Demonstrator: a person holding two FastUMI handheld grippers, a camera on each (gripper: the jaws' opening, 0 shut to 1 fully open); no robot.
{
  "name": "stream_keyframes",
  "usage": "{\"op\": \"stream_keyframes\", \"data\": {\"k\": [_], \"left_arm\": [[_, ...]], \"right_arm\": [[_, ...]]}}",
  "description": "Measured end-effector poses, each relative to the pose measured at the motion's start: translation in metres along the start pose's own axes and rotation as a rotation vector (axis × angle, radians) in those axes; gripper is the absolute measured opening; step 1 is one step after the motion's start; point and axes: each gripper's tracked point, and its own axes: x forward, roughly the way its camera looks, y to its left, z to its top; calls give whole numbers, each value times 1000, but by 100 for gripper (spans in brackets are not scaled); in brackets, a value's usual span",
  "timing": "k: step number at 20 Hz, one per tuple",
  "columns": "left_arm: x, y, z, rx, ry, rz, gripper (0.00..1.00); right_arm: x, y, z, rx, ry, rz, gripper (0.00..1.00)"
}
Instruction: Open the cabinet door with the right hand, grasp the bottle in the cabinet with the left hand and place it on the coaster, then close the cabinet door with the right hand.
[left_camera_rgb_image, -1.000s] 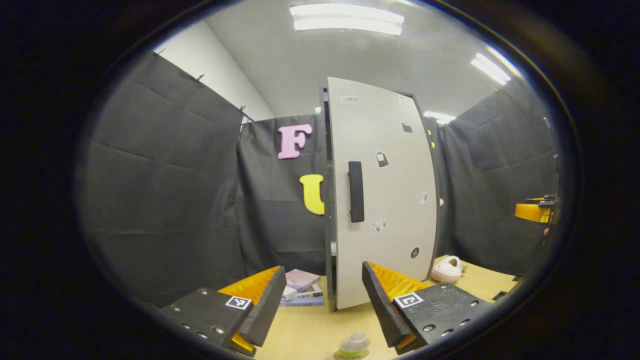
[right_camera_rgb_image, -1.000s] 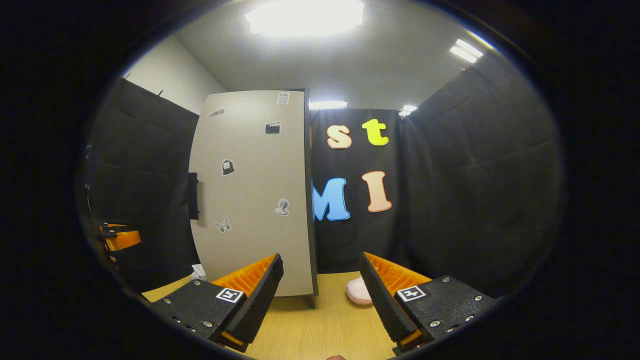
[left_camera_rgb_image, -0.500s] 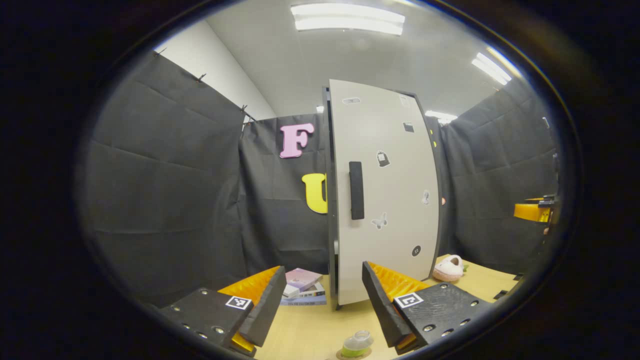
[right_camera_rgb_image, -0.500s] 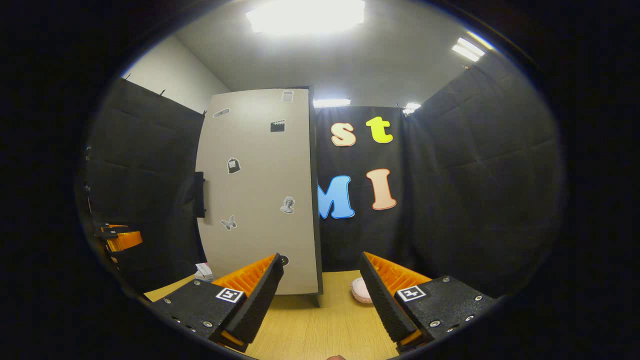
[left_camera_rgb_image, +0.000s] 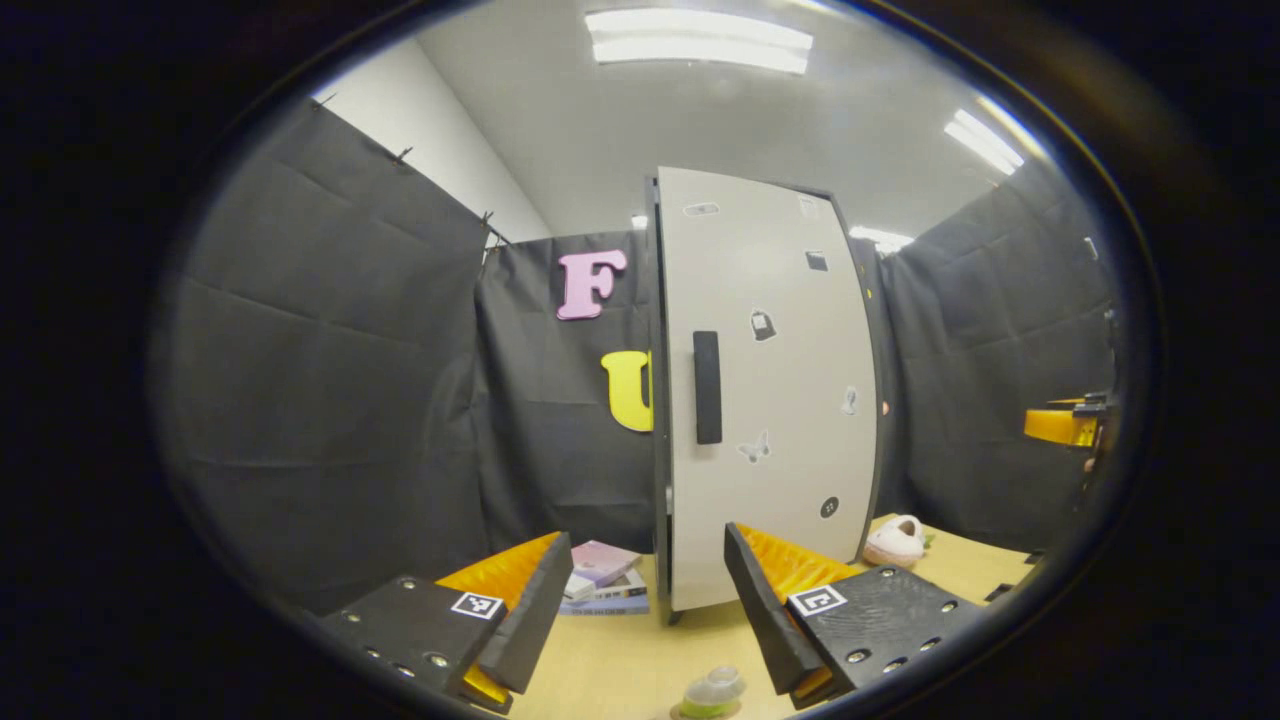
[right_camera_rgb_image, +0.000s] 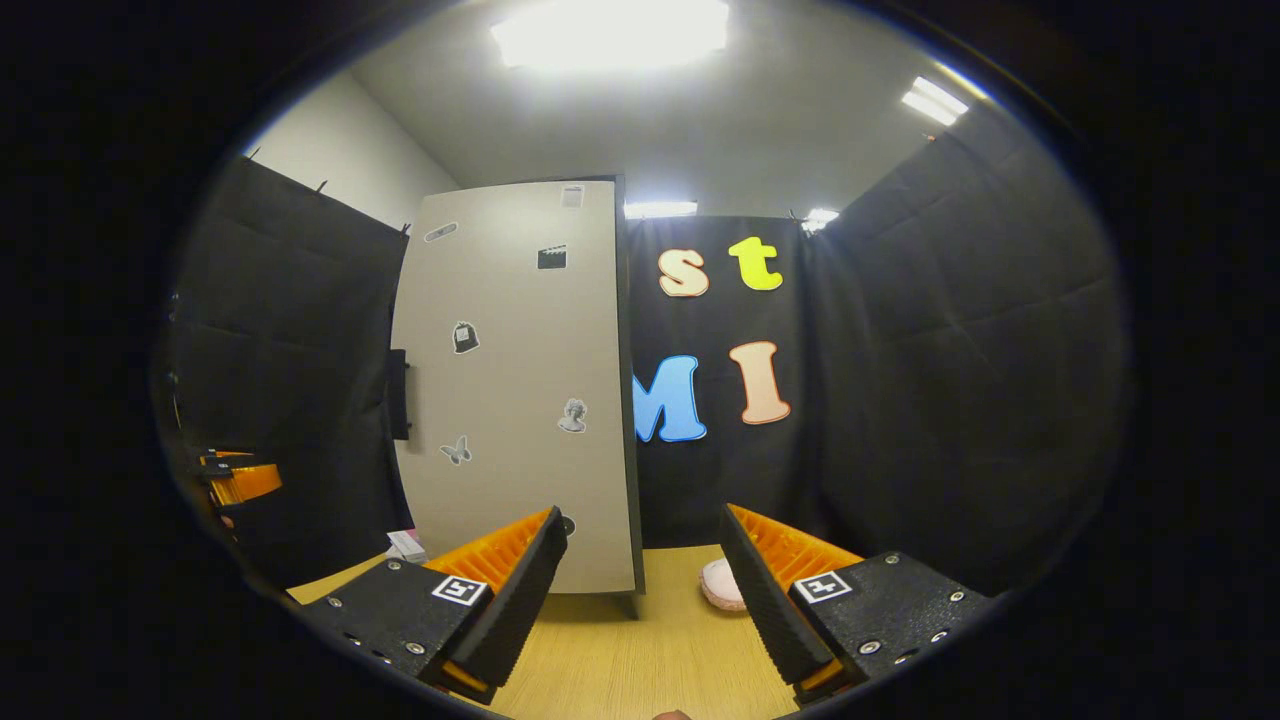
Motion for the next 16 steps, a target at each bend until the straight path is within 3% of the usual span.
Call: {"op": "stream_keyframes", "data": {"k": [2, 9, 10, 13, 16], "left_arm": [[0, 0, 0, 0, -2, 1, 87], [1, 0, -1, -11, -1, 4, 87], [1, -1, -2, -15, 1, 4, 83], [0, 1, -1, -15, 2, 9, 92], [2, 2, -1, -11, 1, 8, 87]], "right_arm": [[1, 2, 1, -4, -4, 0, 94], [3, 9, 1, -10, -6, 3, 95], [3, 10, 1, -12, -6, 3, 95], [4, 15, 2, -10, -11, 5, 94], [4, 18, 4, -5, -20, 3, 95]]}}
